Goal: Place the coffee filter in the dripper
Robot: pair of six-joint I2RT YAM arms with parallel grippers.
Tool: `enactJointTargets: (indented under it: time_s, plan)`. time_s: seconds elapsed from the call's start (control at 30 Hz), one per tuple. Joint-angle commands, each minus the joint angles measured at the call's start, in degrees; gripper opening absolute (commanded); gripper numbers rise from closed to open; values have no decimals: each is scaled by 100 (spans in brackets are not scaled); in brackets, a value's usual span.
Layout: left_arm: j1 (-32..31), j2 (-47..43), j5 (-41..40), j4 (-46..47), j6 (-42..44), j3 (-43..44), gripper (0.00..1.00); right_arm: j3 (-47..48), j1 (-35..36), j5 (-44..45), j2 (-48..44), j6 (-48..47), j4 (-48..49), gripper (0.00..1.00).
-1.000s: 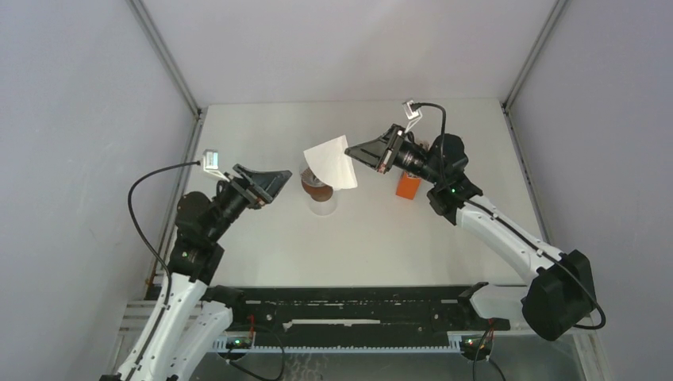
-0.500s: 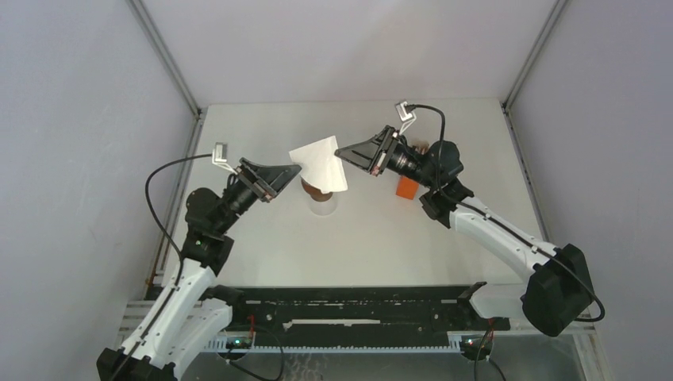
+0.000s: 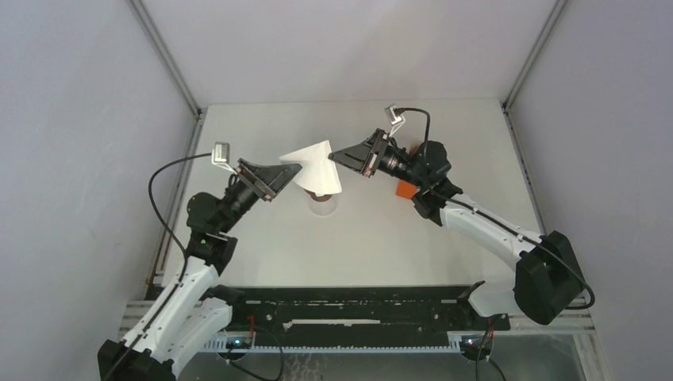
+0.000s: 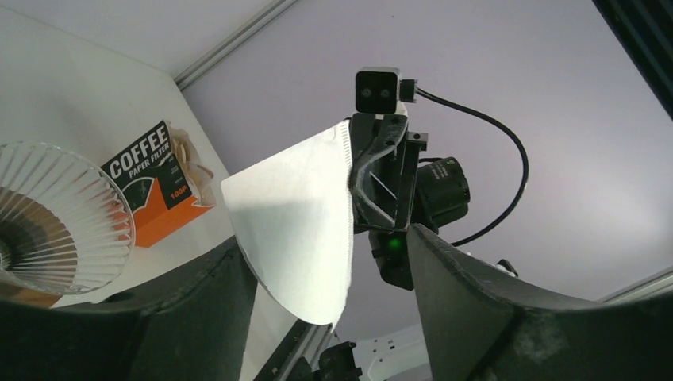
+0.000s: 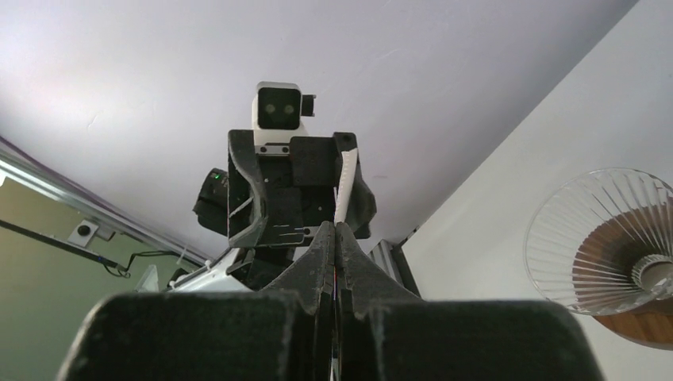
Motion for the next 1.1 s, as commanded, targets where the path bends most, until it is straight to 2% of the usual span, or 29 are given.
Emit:
enactJointTargets:
  time_s: [0.0,0.17,0.57,0.77,0.83,0.93,1.07]
  plan:
    - [-16,-123,-29,495,-188,-214,69,-17,53,95,118,78,291,0]
    - [-16,-271,-141,496,-197,-347,53,-51,44,138,258,121,245,0]
    - [-15,-390,-280,319,-124,-463,32,-42,28,113,535,178,288,0]
    - [-11,-491,-511,-336,159,-316,14,-26,35,91,568,33,136,0]
    - [-11,-535,-642,-668,335,-226,7,-2,35,127,518,-109,0,3]
    - [-9,-590,-863,-1166,530,-84,2,125,35,149,425,-460,-449,14]
    - [-10,-575,-1081,-1612,674,42,0,402,35,50,316,-1049,-1230,29]
